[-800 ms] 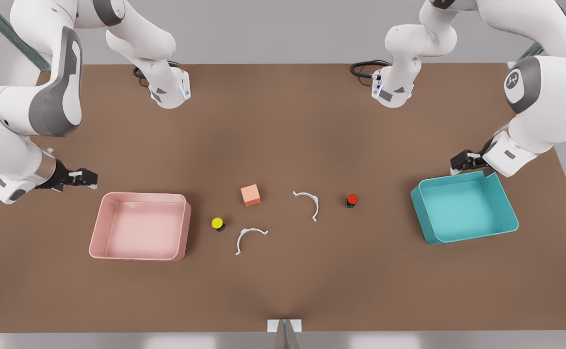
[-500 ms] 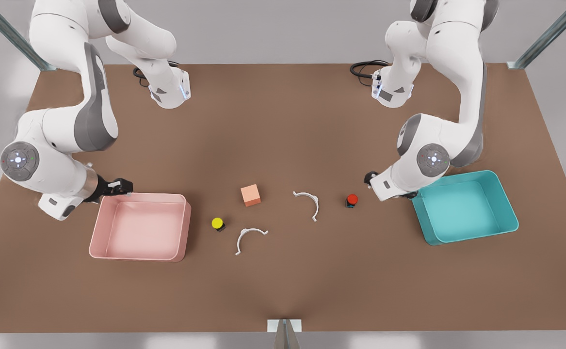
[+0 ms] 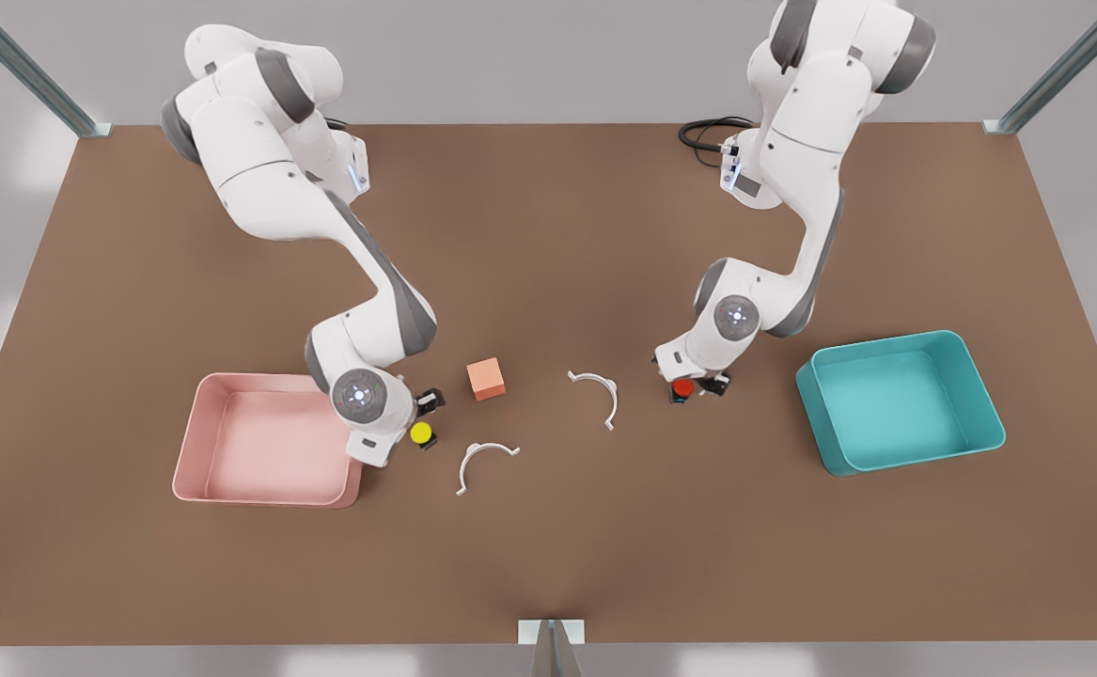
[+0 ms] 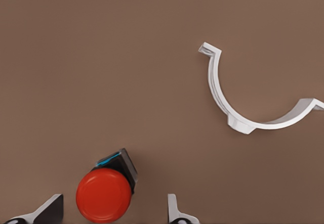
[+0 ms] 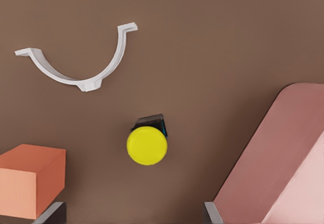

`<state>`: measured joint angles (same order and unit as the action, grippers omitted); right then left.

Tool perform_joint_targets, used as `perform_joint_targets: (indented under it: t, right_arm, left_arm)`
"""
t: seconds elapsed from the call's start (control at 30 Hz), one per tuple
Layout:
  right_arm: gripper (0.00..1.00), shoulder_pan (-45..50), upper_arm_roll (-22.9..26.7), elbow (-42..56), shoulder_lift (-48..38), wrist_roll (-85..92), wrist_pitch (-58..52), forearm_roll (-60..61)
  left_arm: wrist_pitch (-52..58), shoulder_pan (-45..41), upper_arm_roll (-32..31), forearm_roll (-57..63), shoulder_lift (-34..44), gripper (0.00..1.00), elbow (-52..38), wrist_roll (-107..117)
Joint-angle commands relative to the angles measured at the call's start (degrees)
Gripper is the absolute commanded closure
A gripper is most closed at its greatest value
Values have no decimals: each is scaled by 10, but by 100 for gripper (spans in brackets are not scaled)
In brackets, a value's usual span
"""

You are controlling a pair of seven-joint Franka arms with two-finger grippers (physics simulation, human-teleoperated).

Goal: Place the red button in the blue storage box with the left arm, and place the yellow button in the pink storage box with the right arm

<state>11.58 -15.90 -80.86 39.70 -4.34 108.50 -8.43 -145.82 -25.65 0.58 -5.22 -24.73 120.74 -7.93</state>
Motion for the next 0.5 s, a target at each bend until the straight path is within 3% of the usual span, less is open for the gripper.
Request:
perform_joint_targets:
  t: [0.0, 0.27, 0.47]
  right_arm:
    - [0, 0, -1, -18, 2, -141, 51, -12]
    - [0, 1, -1, -63, 40, -137, 197, -24]
    - [0, -12, 3, -109, 44, -136, 277, -44]
  left_arm:
    - [-52, -5, 0, -2, -1, 0, 4, -8]
    - [-52, -3, 0, -1, -32, 1, 4, -1]
    - [-52, -1, 0, -18, -39, 35, -2, -1]
